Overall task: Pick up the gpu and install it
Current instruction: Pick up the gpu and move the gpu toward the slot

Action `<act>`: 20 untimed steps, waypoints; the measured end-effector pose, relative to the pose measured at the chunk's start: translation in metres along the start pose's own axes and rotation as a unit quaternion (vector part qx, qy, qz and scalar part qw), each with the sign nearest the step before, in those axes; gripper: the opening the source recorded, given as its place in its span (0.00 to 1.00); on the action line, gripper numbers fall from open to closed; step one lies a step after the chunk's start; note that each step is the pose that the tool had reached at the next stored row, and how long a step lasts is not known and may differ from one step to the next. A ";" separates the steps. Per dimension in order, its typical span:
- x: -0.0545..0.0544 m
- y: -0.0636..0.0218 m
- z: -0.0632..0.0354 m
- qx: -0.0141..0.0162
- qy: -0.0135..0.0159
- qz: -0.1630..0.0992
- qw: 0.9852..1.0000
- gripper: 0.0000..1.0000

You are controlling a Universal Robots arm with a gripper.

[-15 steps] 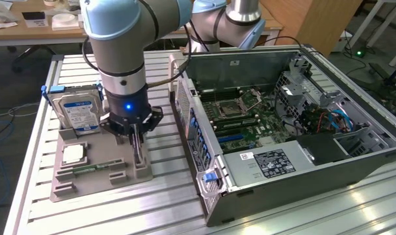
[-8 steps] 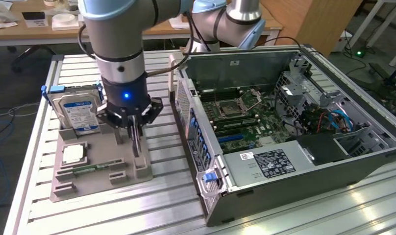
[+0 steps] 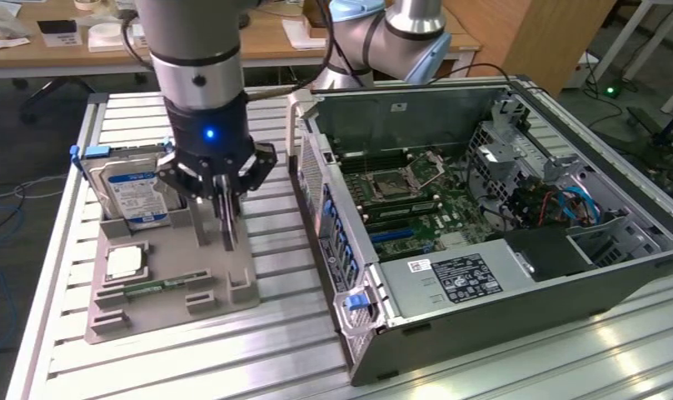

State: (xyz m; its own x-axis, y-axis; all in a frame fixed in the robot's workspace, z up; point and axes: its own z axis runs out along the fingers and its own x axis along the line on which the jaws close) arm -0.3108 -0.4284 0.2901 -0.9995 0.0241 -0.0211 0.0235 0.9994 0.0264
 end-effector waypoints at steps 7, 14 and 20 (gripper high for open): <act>-0.001 0.0009 -0.0319 0.000 0.000 0.000 1.000 0.28; -0.001 0.0012 -0.0447 0.000 0.000 0.000 1.000 0.28; -0.001 0.0014 -0.0537 -0.001 0.000 0.000 1.000 0.28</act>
State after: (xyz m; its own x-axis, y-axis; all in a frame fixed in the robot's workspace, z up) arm -0.3109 -0.4284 0.3438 -0.9995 0.0241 -0.0211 0.0235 0.9993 0.0275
